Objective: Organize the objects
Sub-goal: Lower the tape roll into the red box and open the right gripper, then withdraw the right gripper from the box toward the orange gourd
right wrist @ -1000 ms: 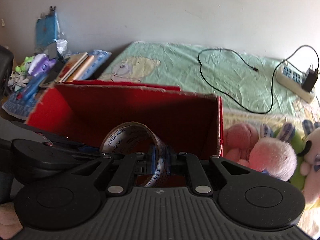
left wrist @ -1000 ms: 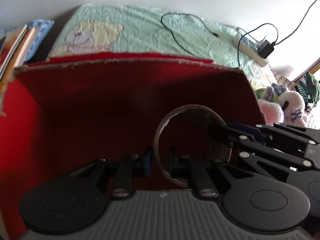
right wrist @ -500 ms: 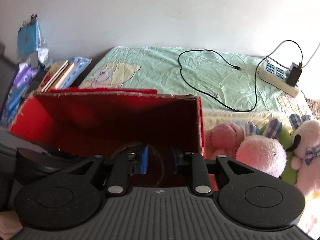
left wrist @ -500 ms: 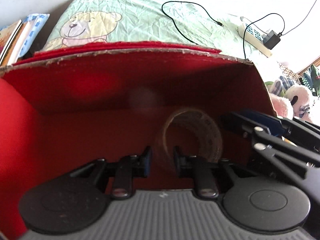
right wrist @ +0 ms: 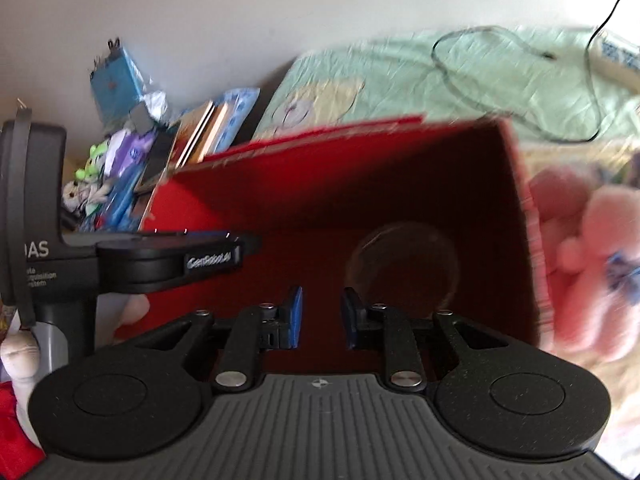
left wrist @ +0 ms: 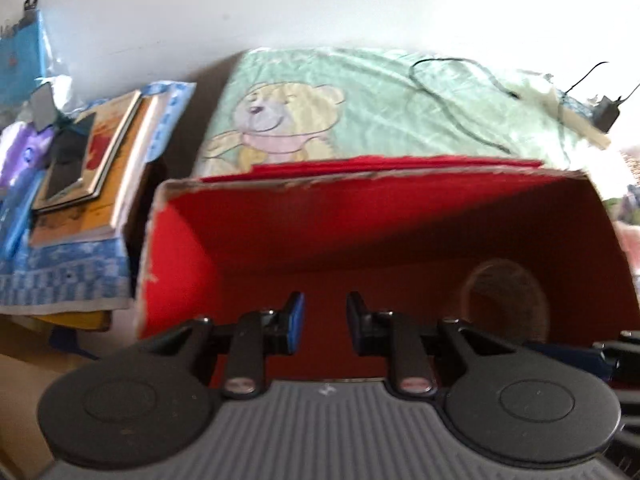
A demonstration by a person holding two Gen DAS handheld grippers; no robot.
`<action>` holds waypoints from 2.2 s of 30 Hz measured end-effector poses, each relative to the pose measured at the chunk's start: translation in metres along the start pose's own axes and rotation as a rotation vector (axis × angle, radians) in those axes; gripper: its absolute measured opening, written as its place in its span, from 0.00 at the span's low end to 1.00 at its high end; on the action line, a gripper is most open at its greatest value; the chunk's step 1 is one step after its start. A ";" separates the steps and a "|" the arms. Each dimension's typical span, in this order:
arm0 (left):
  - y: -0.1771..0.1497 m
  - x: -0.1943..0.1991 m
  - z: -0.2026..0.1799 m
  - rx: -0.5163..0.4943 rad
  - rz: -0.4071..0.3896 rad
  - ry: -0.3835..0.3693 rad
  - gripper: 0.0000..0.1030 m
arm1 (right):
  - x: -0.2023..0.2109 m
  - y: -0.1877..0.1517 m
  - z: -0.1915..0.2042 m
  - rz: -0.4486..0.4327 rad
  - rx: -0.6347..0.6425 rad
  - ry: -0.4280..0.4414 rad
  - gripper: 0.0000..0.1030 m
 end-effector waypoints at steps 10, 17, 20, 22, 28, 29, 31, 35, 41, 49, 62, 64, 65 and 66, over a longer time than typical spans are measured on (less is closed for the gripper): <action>-0.010 -0.011 -0.002 -0.033 0.032 0.011 0.28 | -0.034 0.000 -0.015 0.052 -0.053 -0.100 0.22; -0.009 -0.012 -0.003 -0.042 0.035 0.034 0.29 | -0.033 0.008 -0.029 -0.008 -0.064 -0.177 0.23; -0.009 -0.012 -0.003 -0.046 0.030 0.038 0.29 | -0.027 0.009 -0.034 -0.050 -0.065 -0.208 0.19; -0.009 -0.011 -0.004 -0.052 0.021 0.042 0.29 | -0.026 0.009 -0.035 -0.070 -0.074 -0.221 0.17; -0.009 -0.008 -0.005 -0.072 -0.009 0.068 0.29 | -0.013 0.005 -0.034 -0.110 -0.042 -0.201 0.21; -0.008 -0.007 -0.004 -0.069 -0.013 0.074 0.29 | -0.011 0.003 -0.034 -0.116 -0.045 -0.190 0.23; -0.009 -0.003 -0.002 -0.064 -0.029 0.107 0.29 | -0.005 0.000 -0.032 -0.128 -0.038 -0.180 0.23; -0.011 0.008 -0.001 -0.065 -0.047 0.140 0.34 | 0.012 -0.002 -0.027 -0.194 0.015 -0.181 0.38; -0.019 0.034 -0.003 -0.047 -0.065 0.167 0.46 | 0.036 -0.003 -0.024 -0.257 0.052 -0.169 0.48; -0.034 0.083 -0.009 0.010 -0.104 0.218 0.67 | 0.065 -0.018 -0.021 -0.264 0.095 -0.144 0.48; -0.072 0.150 -0.032 0.069 -0.161 0.288 0.84 | 0.111 -0.047 -0.029 -0.259 0.130 -0.077 0.48; -0.078 0.157 -0.036 0.073 -0.163 0.293 0.85 | 0.114 -0.051 -0.030 -0.251 0.130 -0.063 0.48; -0.080 0.159 -0.037 0.073 -0.164 0.293 0.85 | 0.116 -0.054 -0.031 -0.248 0.132 -0.058 0.48; -0.082 0.162 -0.040 0.075 -0.164 0.295 0.86 | 0.118 -0.056 -0.031 -0.246 0.135 -0.054 0.48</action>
Point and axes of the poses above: each gripper's, at about its wrist camera, not at the fingertips, and x roughly against the way its jaws point, z to its left, y to its top, the point moved 6 cm from there along -x, roughly the way its jaws point, and after that the axes turned 10 degrees about y, right-handed, at the moved point
